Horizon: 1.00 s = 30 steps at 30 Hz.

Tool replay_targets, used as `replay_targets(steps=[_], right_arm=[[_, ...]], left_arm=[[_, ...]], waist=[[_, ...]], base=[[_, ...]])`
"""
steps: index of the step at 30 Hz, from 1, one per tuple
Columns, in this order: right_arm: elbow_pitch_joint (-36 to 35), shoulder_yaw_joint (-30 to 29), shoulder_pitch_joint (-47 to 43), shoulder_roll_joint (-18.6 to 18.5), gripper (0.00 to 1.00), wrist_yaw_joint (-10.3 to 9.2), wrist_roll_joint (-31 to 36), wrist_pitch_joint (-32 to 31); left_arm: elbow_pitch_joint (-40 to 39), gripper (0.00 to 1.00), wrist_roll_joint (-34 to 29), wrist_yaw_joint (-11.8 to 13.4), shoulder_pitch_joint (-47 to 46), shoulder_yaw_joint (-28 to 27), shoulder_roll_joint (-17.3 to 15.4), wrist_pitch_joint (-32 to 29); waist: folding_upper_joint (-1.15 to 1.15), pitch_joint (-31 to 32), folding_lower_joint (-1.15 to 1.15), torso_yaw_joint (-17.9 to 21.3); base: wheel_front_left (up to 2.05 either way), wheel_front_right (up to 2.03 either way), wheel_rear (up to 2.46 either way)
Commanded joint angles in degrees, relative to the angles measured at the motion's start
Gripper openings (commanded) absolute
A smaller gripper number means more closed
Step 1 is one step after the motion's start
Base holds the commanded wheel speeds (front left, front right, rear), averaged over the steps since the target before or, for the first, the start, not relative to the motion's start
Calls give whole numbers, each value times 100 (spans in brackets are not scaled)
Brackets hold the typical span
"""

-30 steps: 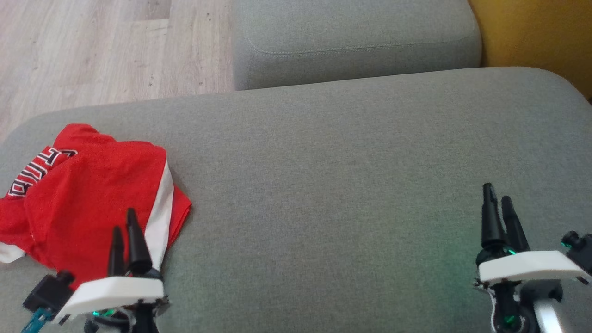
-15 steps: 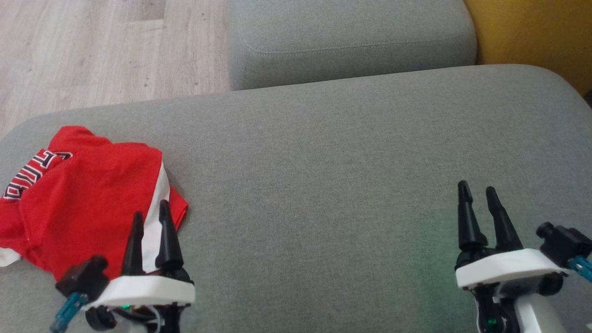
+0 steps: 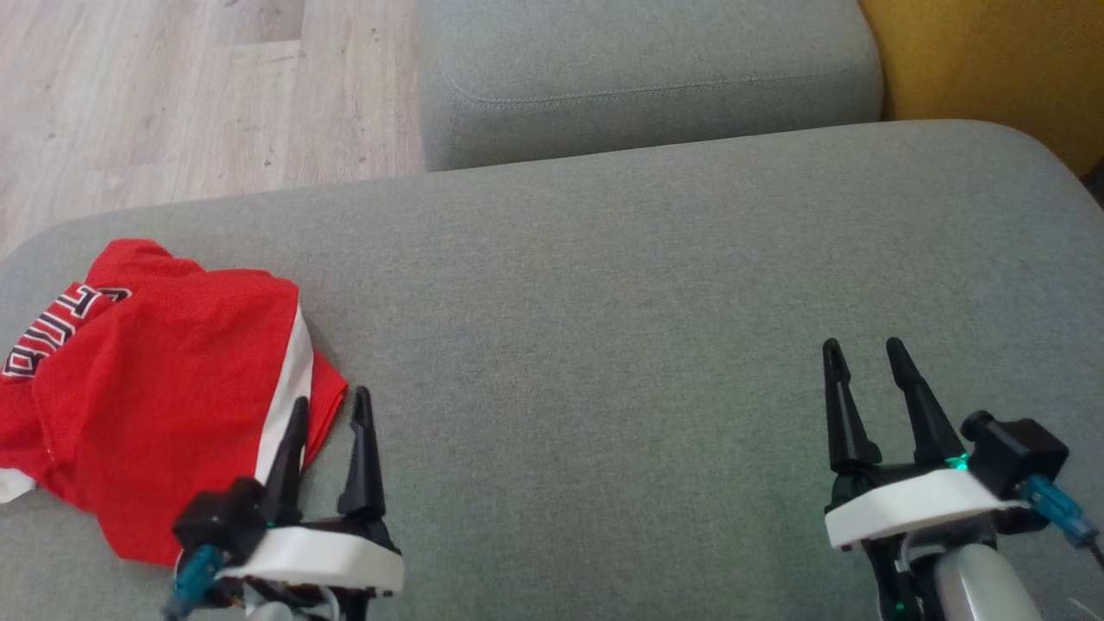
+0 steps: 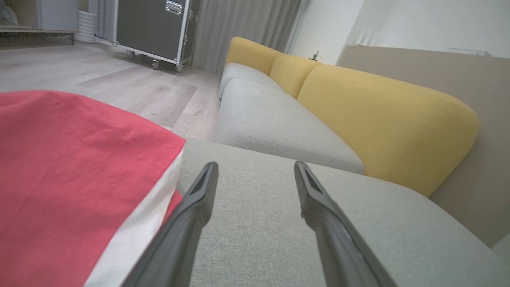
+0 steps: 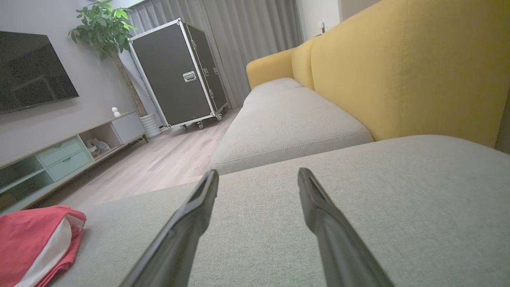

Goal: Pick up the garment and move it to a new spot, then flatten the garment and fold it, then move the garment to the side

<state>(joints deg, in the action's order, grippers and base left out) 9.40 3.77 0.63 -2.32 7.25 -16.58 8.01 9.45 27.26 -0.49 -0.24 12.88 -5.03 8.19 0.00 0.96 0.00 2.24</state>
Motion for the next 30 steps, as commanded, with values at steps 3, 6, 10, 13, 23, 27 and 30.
replay_targets(steps=[3,6,10,13,23,27,30], right_arm=[[-153,119,266,-44,100,19,392,124],[-112,179,287,-45,100,19,674,175],[-130,205,305,-46,100,20,1042,243],[-206,263,314,-47,100,20,1266,293],[-400,442,285,-51,100,22,2009,462],[-401,429,227,-52,100,23,1671,529],[-361,346,179,-53,100,23,1337,580]], left_arm=[[-69,100,-347,43,-339,26,-115,109],[-32,100,-616,117,-377,165,-163,160],[145,100,-932,166,-404,362,-234,227],[234,100,-1164,218,-456,499,-283,277],[345,100,-1852,463,-609,908,-384,446],[146,100,-1473,428,-514,591,-147,513],[15,100,-1159,288,-373,195,24,563]], waist=[[0,15,0,19],[0,28,0,33],[0,47,0,46],[0,52,0,55],[0,73,0,56],[0,83,0,49],[0,91,0,42]], base=[[0,0,0],[0,0,0],[0,0,0],[0,0,0],[0,0,0],[0,0,0],[0,0,0]])
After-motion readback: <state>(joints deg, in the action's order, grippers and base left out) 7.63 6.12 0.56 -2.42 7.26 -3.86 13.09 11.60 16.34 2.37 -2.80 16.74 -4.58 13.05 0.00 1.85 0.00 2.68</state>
